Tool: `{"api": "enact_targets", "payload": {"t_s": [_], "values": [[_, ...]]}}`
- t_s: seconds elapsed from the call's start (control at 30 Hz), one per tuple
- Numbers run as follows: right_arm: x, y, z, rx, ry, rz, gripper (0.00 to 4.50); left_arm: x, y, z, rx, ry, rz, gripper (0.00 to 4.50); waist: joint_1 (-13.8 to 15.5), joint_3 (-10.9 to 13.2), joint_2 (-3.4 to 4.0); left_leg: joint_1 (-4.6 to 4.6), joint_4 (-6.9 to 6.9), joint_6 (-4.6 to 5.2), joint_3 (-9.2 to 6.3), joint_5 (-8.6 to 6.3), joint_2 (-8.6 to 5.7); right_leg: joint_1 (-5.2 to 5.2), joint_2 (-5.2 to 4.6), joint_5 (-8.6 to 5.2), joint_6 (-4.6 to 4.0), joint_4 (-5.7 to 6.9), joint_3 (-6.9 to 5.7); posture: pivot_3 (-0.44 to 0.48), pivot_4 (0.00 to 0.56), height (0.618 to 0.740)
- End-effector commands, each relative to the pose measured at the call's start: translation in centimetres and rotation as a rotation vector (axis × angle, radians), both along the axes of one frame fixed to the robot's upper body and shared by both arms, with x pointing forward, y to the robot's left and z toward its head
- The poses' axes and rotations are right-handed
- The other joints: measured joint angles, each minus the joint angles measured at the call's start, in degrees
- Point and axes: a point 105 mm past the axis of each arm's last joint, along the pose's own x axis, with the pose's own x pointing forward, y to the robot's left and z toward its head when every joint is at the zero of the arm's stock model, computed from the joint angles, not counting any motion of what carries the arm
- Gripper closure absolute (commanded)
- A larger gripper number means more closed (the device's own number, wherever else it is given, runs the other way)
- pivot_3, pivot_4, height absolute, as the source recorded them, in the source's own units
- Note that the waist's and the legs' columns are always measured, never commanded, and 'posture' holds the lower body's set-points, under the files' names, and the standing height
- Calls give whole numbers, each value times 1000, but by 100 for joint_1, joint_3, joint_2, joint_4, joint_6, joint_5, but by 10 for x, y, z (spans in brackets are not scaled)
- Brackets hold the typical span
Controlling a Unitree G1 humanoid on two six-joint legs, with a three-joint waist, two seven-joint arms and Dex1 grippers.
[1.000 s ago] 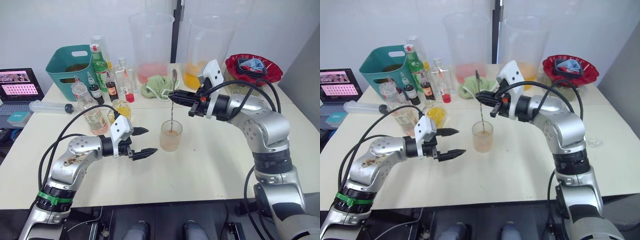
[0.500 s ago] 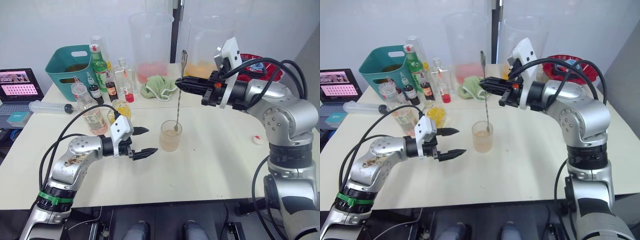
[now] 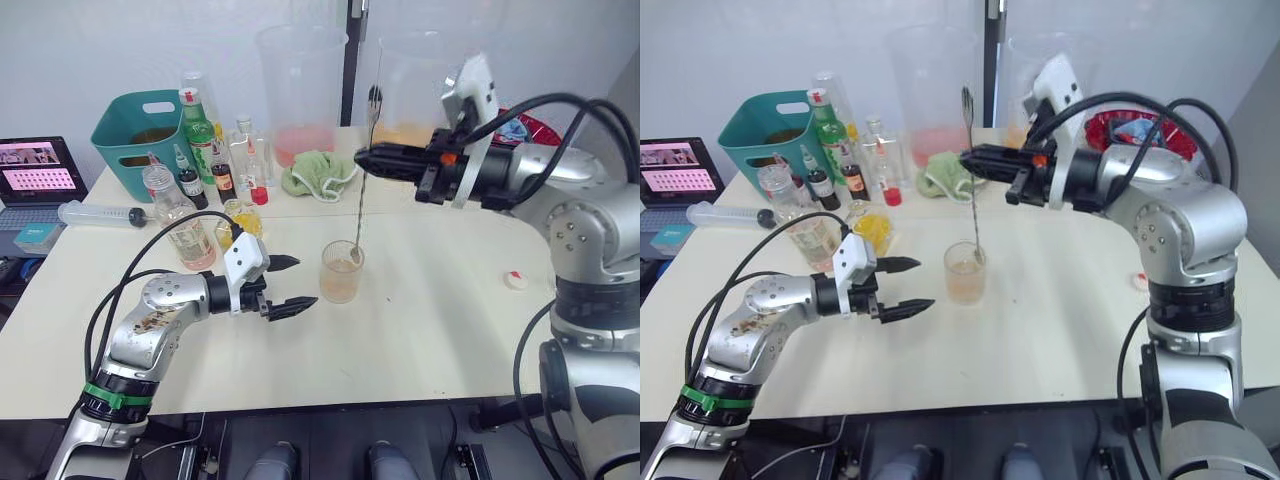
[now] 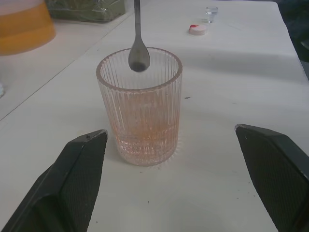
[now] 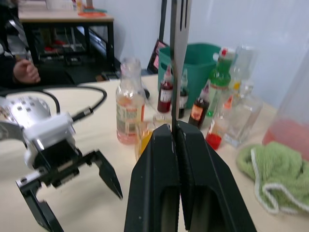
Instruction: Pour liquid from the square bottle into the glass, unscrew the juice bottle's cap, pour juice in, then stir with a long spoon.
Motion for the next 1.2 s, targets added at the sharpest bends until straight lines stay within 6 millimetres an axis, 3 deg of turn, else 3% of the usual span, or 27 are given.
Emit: {"api": "enact_targets", "payload": {"t_s": [0.03,0.23,0.37,0.53,0.7,0.77,0.93,1.07,1.2], "values": [[-17,-6,31,120,-47,51,4500,-1,-3,13,-17,-48,-25,20,1,0,0,0,0,0,0,0,1,1,0,0,0,0,0,0,150,740],[-24,-28,54,240,-51,33,4500,-7,-2,29,-51,-54,-60,20,11,0,0,0,1,0,-1,0,0,1,0,0,0,0,0,0,150,740],[-20,-67,78,321,-100,-121,4500,-13,-1,43,-58,-85,-99,20,19,0,0,-1,1,1,0,0,-1,2,-1,0,0,-2,0,0,150,740],[-29,-96,80,273,-16,-184,4500,-16,0,53,-75,-106,-97,20,15,0,0,-1,-3,3,3,-2,1,3,-1,0,0,-7,-1,0,150,740],[-17,-127,74,198,10,-438,4500,-21,-1,54,-66,-120,-105,20,-12,0,0,-1,-4,3,12,-2,3,2,0,0,0,-6,2,0,150,740],[-13,-135,60,165,170,-469,4500,-24,-1,53,-63,-121,-109,20,-8,0,0,-1,-5,3,13,-2,3,4,-1,0,0,-10,3,0,150,740],[9,-163,2,28,577,-629,4500,-29,-4,54,-102,-121,-97,20,3,1,0,-1,-5,6,18,-3,6,11,-1,0,0,-30,3,0,150,740],[26,-181,-41,-58,713,-735,4500,-30,-4,56,-132,-126,-57,20,0,1,0,-2,-5,8,25,-4,9,15,0,0,1,-44,2,0,150,740],[36,-192,-71,-158,772,-797,4500,-35,-3,53,-106,-131,-35,20,-1,1,1,-5,-5,16,28,-9,7,10,0,0,1,-42,4,0,150,740]]}}
